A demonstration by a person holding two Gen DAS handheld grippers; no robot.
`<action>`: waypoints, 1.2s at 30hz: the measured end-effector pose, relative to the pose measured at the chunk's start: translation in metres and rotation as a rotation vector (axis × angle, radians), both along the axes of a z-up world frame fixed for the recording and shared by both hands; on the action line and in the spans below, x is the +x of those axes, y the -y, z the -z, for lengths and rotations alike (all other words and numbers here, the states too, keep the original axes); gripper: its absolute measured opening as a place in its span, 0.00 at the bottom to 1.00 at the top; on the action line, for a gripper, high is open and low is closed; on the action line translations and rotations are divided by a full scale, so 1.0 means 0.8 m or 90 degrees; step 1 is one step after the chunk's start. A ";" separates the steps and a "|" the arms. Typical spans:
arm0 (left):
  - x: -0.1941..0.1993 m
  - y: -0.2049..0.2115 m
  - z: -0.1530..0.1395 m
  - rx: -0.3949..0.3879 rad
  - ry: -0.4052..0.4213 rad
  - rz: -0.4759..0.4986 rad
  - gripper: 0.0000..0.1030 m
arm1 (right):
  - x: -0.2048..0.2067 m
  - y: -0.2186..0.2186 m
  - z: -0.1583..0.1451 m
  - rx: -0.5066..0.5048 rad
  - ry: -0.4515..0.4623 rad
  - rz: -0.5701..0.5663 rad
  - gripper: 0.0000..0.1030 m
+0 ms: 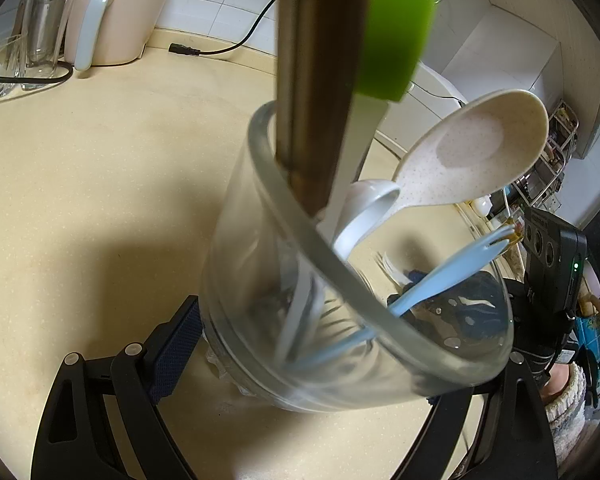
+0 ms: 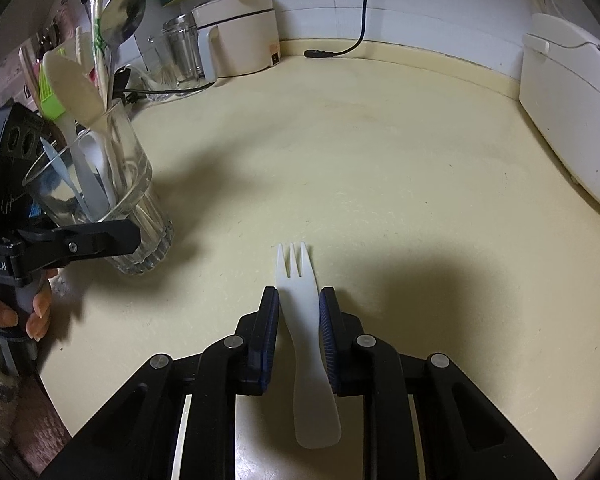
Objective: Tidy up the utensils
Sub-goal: 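Lift the white fork with the right tool toward the held glass, then carry the white fork over the glass held by the left tool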
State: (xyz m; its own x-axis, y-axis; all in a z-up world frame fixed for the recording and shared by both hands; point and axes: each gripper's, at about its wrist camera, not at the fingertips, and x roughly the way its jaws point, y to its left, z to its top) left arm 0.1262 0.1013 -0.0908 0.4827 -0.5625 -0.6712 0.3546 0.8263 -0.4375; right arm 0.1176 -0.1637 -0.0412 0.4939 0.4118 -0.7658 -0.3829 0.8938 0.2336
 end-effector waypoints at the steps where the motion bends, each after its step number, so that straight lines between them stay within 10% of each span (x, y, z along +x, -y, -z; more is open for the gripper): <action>1: 0.000 0.000 0.000 0.000 0.000 0.000 0.88 | 0.000 0.001 0.000 0.004 -0.001 0.002 0.20; 24: 0.000 0.000 0.000 0.000 0.000 0.000 0.88 | 0.003 0.023 -0.001 0.063 -0.009 0.032 0.20; 36: -0.001 0.001 0.000 0.000 0.000 0.002 0.88 | -0.019 0.045 -0.066 0.195 0.104 0.052 0.20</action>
